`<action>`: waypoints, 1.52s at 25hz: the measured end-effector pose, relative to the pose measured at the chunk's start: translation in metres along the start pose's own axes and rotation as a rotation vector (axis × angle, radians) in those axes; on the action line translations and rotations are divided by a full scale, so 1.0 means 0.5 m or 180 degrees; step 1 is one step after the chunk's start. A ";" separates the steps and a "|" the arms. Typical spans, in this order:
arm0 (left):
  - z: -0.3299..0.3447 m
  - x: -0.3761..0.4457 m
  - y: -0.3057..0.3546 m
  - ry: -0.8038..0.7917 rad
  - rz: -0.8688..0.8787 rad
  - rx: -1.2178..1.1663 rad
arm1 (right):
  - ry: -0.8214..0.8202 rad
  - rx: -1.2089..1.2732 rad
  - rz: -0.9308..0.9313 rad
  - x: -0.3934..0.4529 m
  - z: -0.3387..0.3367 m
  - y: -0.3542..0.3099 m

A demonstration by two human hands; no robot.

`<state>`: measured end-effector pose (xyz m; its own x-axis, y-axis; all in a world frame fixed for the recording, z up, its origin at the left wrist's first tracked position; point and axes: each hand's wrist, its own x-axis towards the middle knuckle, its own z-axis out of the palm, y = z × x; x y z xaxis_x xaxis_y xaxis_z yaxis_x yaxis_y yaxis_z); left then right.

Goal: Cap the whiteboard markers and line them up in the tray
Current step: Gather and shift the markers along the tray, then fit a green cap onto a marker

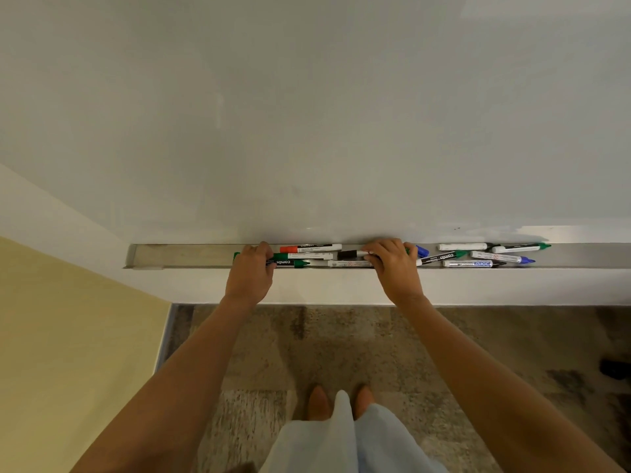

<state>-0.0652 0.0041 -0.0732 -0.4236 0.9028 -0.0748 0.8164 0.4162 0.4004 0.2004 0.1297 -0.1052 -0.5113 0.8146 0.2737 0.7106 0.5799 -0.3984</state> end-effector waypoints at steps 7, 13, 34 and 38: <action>-0.019 0.019 -0.009 -0.0207 0.0580 0.0496 | 0.0080 -0.0360 -0.0138 0.000 -0.017 0.019; -0.025 0.026 -0.017 -0.0261 0.0831 0.0650 | -0.0174 0.0288 -0.0111 0.001 -0.012 0.000; -0.060 -0.013 -0.071 -0.0206 0.0547 0.0666 | 0.0142 -0.0216 -0.0946 -0.018 0.079 -0.144; -0.065 -0.029 -0.092 -0.0010 0.0150 0.0328 | -0.0077 -0.0340 -0.1057 0.013 0.095 -0.188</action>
<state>-0.1095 -0.0316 -0.0606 -0.3828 0.9218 -0.0609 0.8715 0.3822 0.3074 0.1071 0.0800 -0.1077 -0.7334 0.5818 0.3517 0.5496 0.8119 -0.1969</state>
